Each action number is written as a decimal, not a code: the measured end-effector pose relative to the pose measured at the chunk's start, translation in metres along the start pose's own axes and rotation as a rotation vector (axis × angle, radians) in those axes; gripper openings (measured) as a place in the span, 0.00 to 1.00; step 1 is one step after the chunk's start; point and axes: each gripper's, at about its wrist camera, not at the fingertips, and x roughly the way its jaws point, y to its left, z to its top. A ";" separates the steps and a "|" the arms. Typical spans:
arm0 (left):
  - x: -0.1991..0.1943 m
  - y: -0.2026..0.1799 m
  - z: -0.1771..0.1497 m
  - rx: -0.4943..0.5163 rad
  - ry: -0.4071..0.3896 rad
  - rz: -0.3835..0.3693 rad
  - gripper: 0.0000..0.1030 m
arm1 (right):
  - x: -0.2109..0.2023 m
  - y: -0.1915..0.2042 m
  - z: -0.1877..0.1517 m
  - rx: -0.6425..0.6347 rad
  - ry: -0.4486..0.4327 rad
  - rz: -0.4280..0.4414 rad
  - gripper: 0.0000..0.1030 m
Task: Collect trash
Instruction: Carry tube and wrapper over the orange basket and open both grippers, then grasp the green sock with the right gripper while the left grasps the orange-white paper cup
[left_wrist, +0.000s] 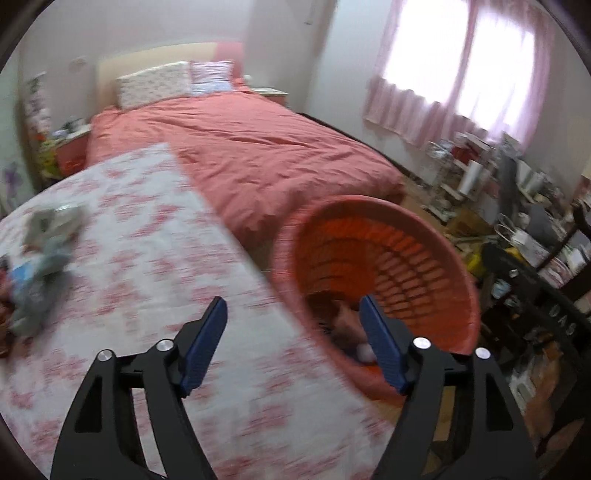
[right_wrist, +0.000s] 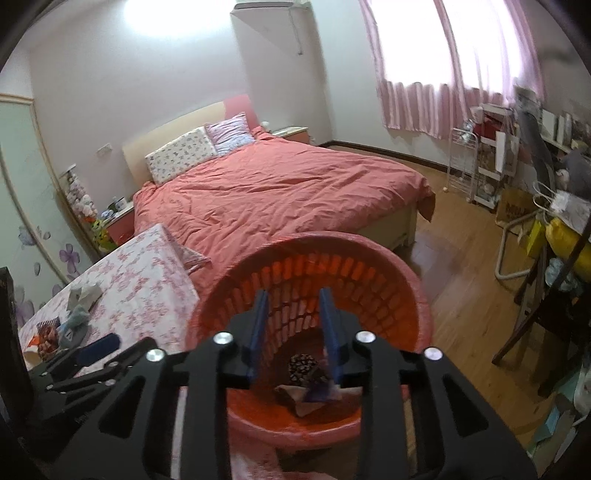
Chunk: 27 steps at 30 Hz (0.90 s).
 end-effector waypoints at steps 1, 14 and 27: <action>-0.006 0.011 -0.001 -0.016 -0.007 0.029 0.78 | -0.001 0.007 0.000 -0.012 0.000 0.008 0.32; -0.089 0.149 -0.037 -0.130 -0.084 0.411 0.94 | 0.010 0.155 -0.025 -0.210 0.076 0.192 0.37; -0.138 0.271 -0.074 -0.335 -0.108 0.514 0.94 | 0.053 0.308 -0.065 -0.319 0.209 0.339 0.47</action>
